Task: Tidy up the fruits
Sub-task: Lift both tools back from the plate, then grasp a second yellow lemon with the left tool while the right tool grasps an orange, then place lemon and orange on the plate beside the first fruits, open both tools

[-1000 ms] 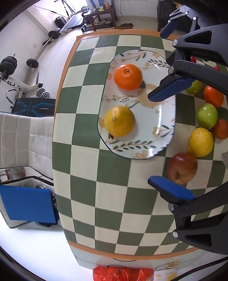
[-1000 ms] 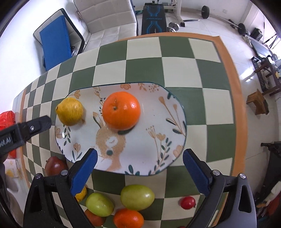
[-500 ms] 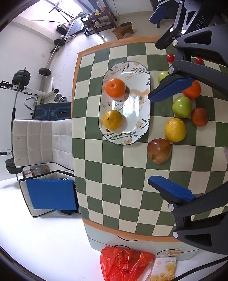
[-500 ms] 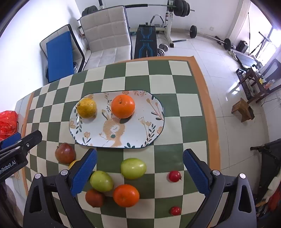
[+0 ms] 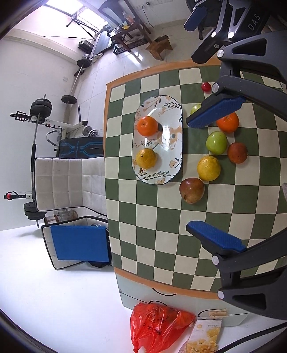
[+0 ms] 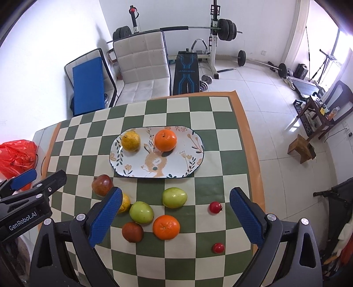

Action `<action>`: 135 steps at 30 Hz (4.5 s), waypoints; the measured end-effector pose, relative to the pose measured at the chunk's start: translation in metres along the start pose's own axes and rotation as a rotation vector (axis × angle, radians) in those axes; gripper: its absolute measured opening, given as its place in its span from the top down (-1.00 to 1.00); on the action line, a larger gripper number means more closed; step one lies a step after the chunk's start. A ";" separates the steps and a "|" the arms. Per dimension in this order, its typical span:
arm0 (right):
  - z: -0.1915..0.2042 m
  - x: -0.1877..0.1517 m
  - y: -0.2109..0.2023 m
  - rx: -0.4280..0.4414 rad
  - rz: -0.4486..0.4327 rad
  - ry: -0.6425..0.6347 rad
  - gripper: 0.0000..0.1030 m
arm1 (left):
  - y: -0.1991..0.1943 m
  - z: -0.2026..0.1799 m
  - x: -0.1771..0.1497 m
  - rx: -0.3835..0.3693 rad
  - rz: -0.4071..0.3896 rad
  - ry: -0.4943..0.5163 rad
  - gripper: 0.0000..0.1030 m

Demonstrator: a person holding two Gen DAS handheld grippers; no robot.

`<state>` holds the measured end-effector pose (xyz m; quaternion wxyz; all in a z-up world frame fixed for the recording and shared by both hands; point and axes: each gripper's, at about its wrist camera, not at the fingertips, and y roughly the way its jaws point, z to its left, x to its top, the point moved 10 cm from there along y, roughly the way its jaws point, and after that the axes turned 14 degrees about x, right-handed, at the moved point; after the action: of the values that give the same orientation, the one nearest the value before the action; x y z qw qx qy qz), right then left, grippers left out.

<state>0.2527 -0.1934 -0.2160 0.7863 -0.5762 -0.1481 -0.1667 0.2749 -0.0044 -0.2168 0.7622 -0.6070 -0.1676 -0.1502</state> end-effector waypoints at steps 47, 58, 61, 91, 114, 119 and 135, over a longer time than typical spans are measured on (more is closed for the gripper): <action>-0.048 -0.173 0.205 0.176 0.500 0.269 -0.33 | 0.175 -0.058 -0.149 -0.099 0.537 0.130 -0.16; -0.057 -0.180 0.208 0.185 0.517 0.295 -0.34 | 0.181 -0.072 -0.160 -0.128 0.533 0.136 -0.21; -0.057 -0.179 0.210 0.179 0.516 0.293 -0.34 | 0.184 -0.073 -0.158 -0.132 0.526 0.155 -0.22; -0.023 -0.027 0.167 0.281 0.256 0.221 -0.31 | 0.159 -0.066 0.019 -0.163 0.394 -0.017 -0.19; -0.083 0.015 0.278 0.159 0.434 0.193 -0.78 | 0.241 -0.058 0.006 -0.084 0.548 0.003 -0.30; -0.085 0.018 0.267 0.119 0.413 0.202 -0.84 | 0.227 -0.046 0.013 -0.045 0.498 -0.006 -0.72; -0.072 0.016 0.182 0.024 0.263 0.115 -0.88 | 0.155 -0.018 0.001 0.046 0.304 0.000 -0.72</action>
<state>0.3484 -0.2130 -0.3859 0.8152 -0.5708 -0.0280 -0.0935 0.3437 0.0121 -0.3559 0.7899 -0.6077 -0.0771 -0.0291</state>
